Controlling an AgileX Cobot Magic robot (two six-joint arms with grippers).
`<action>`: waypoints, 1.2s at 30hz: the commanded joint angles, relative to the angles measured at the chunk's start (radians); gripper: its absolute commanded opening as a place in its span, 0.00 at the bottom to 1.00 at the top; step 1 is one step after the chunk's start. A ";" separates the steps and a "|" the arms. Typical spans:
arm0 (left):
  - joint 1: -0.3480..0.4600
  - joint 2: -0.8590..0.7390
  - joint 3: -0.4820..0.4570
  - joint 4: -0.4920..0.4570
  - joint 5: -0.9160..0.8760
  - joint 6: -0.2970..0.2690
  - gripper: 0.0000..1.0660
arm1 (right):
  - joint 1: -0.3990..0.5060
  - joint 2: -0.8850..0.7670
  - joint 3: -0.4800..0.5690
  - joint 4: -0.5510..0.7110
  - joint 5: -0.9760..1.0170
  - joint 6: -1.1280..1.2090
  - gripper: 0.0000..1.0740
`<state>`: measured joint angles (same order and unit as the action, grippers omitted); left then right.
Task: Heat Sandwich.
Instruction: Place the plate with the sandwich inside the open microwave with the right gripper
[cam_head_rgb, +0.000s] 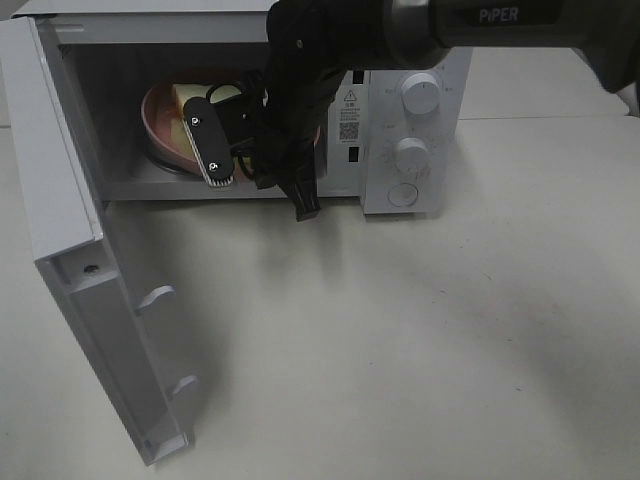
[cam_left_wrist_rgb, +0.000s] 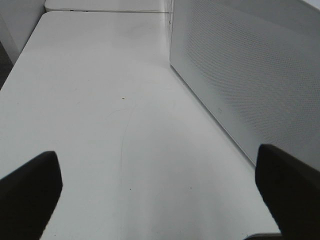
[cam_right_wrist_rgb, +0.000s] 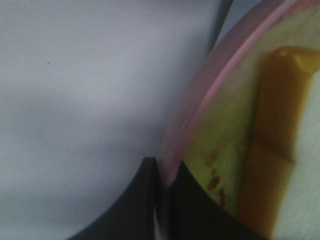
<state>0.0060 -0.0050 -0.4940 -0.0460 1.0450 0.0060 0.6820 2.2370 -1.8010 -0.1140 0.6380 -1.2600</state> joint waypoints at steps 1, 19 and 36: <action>0.001 -0.020 0.002 0.000 -0.009 0.000 0.92 | -0.018 0.039 -0.090 -0.005 -0.013 0.002 0.00; 0.001 -0.020 0.002 0.000 -0.009 0.000 0.92 | -0.088 0.134 -0.237 -0.003 -0.082 -0.003 0.00; 0.001 -0.020 0.002 0.000 -0.009 0.000 0.92 | -0.089 0.191 -0.280 0.053 -0.105 -0.045 0.00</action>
<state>0.0060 -0.0050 -0.4940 -0.0460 1.0450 0.0070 0.5930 2.4320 -2.0670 -0.0700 0.5620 -1.2950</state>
